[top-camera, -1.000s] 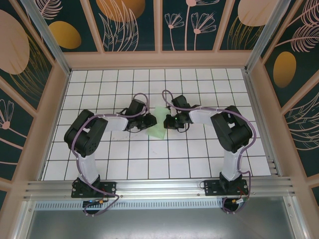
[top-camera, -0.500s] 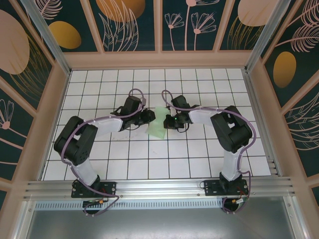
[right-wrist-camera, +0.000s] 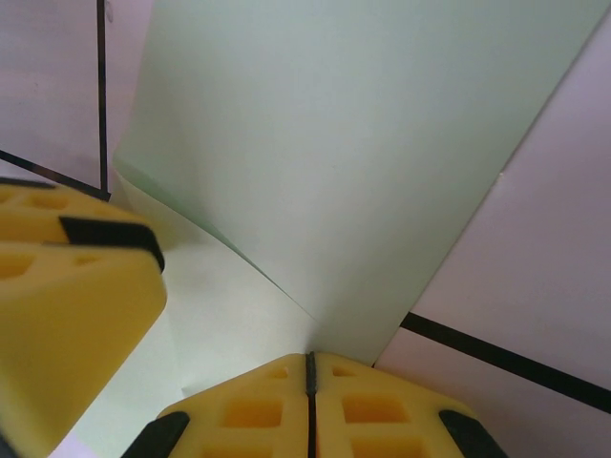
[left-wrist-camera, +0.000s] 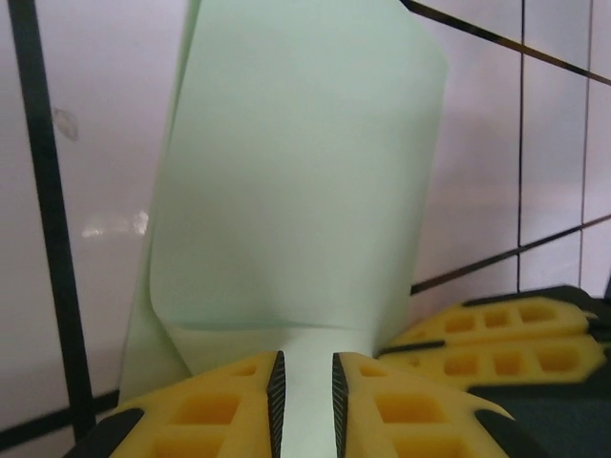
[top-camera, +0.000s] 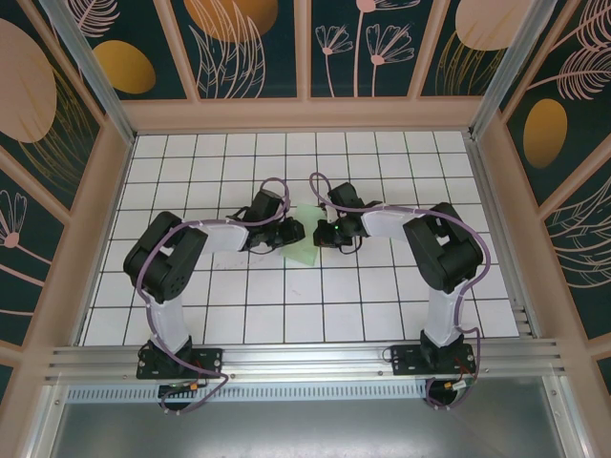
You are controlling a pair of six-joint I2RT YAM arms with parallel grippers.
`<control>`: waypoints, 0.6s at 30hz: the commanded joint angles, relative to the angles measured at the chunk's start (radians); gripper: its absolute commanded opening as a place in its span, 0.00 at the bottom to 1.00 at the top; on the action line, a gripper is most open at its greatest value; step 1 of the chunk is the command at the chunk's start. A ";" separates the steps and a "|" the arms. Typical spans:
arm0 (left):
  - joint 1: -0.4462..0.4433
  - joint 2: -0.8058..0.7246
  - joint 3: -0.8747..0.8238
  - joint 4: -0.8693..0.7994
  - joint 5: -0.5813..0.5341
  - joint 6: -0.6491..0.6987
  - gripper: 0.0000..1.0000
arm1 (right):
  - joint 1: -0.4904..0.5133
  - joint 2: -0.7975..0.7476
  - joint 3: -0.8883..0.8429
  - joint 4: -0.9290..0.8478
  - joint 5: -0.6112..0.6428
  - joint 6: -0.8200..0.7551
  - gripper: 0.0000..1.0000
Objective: Fold a paper plane with a square sheet of paper (pick it up from the middle)
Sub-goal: Fold the triangle a second time at the center of the table.
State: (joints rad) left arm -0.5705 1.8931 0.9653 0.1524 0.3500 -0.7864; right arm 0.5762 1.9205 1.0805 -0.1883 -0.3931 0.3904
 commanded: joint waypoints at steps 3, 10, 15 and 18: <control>0.016 0.021 0.033 -0.057 -0.109 -0.005 0.24 | 0.005 0.132 -0.054 -0.103 0.201 -0.030 0.08; 0.056 0.024 0.015 -0.067 -0.146 -0.011 0.26 | 0.005 0.137 -0.056 -0.109 0.220 -0.031 0.08; 0.066 0.022 0.030 -0.095 -0.148 0.016 0.26 | 0.004 0.136 -0.054 -0.111 0.219 -0.030 0.08; 0.067 -0.025 0.043 -0.102 -0.128 0.046 0.26 | 0.004 0.132 -0.052 -0.113 0.221 -0.028 0.08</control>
State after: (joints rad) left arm -0.5240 1.9007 0.9878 0.1066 0.2520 -0.7811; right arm 0.5777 1.9255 1.0847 -0.1909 -0.3862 0.3901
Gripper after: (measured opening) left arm 0.261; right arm 0.086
